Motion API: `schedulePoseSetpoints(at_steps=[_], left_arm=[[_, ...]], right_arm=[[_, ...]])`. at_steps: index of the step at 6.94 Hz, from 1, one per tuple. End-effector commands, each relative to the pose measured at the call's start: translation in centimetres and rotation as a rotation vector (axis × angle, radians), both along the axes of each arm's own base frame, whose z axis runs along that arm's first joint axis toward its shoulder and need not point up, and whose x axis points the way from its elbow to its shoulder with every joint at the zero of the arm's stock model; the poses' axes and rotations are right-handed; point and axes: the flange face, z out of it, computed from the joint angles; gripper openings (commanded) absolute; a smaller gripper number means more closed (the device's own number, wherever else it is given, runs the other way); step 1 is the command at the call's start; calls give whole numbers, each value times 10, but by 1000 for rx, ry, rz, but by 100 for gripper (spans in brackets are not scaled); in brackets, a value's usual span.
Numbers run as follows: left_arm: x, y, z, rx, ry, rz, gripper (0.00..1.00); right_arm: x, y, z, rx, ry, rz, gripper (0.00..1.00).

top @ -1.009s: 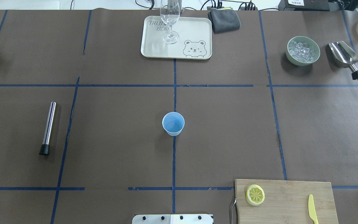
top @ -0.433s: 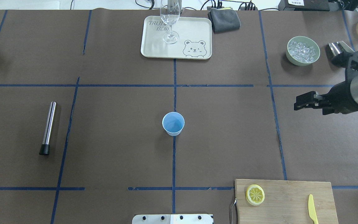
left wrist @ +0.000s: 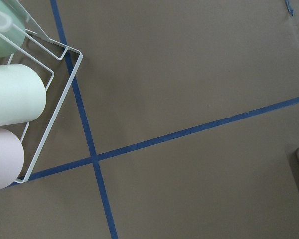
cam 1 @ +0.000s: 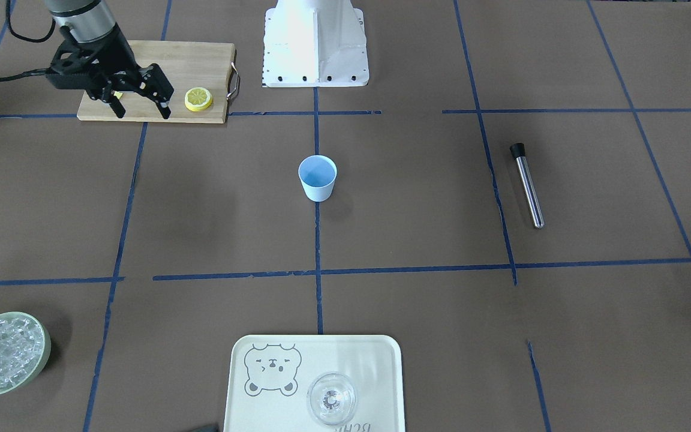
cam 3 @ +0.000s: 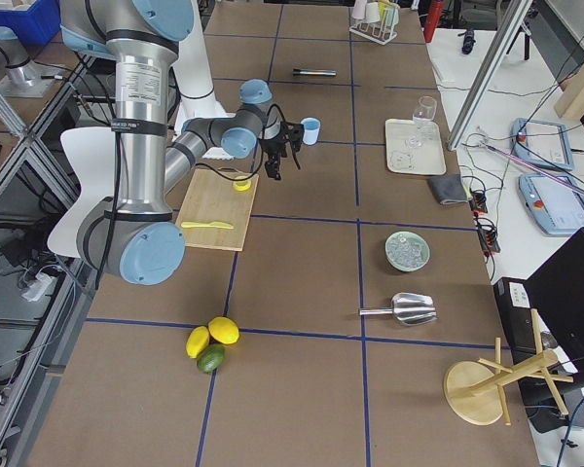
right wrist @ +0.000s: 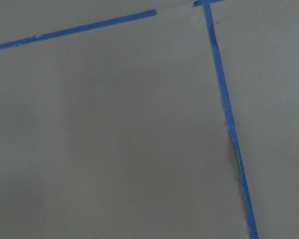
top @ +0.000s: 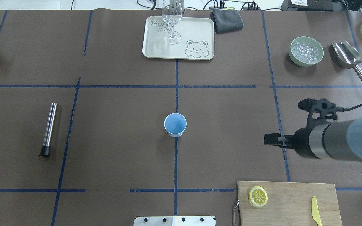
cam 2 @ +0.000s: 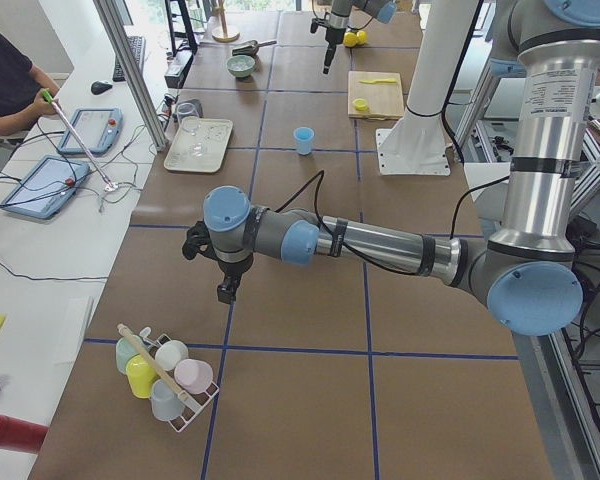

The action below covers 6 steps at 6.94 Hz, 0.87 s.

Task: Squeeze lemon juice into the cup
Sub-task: 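Move the right gripper down toward the lemon slice on the wooden board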

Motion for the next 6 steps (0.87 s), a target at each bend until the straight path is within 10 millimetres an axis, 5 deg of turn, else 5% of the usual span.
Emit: schedulePoseSetpoints(at_steps=[1, 4, 6], left_arm=[[38, -14, -23, -22, 13, 13, 100], [120, -20, -78, -62, 44, 42, 100], [141, -21, -87, -65, 45, 61, 100]], right_arm=[[-41, 51, -2, 11, 2, 9, 100], [-70, 78, 17, 14, 45, -46, 100], [-95, 98, 39, 21, 90, -77, 100]])
